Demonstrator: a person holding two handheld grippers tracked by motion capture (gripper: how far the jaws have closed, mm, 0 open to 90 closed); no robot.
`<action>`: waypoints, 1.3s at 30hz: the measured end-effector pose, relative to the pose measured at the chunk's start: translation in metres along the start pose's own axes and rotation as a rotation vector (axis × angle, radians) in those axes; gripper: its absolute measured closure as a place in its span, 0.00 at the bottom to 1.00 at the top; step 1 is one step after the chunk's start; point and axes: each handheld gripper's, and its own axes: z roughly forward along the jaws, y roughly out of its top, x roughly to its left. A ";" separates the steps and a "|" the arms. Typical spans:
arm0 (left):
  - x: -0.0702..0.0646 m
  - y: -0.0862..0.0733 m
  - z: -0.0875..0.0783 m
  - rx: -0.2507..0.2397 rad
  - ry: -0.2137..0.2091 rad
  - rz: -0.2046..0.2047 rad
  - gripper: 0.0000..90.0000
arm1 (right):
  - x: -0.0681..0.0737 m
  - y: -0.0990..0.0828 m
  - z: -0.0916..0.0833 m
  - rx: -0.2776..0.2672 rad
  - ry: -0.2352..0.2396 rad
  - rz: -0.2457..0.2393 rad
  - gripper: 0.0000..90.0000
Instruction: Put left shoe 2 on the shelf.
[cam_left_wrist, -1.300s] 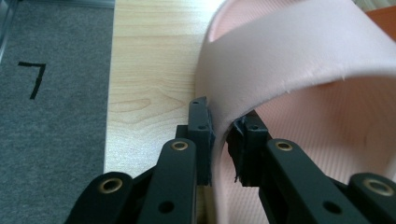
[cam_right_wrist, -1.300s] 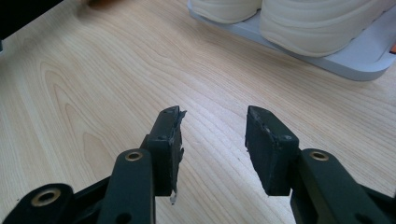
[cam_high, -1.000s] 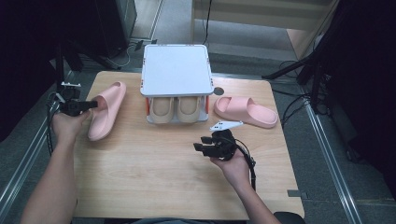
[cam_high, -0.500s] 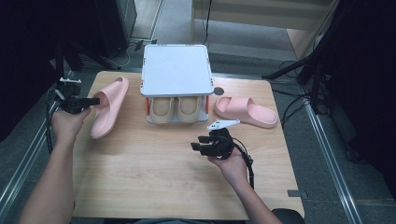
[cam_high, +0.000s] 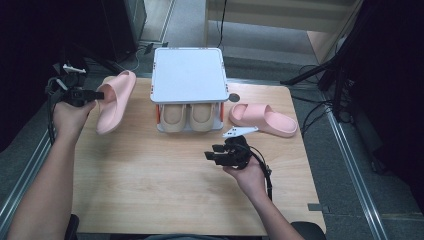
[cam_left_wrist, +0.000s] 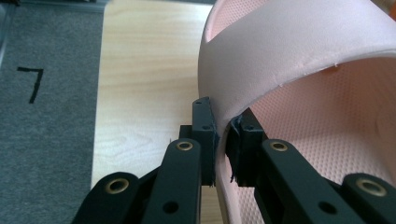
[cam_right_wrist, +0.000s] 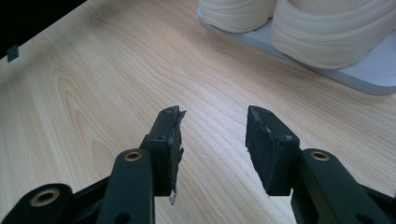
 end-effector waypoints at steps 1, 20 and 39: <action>-0.003 0.004 -0.003 -0.001 0.004 0.006 0.91 | 0.000 0.000 0.000 0.000 0.001 0.000 0.62; -0.076 0.089 -0.040 -0.065 -0.046 0.085 0.91 | 0.001 0.003 0.003 0.003 0.013 -0.007 0.62; -0.157 0.126 0.012 -0.013 -0.030 0.153 0.90 | -0.003 0.001 -0.005 -0.019 0.019 -0.005 0.62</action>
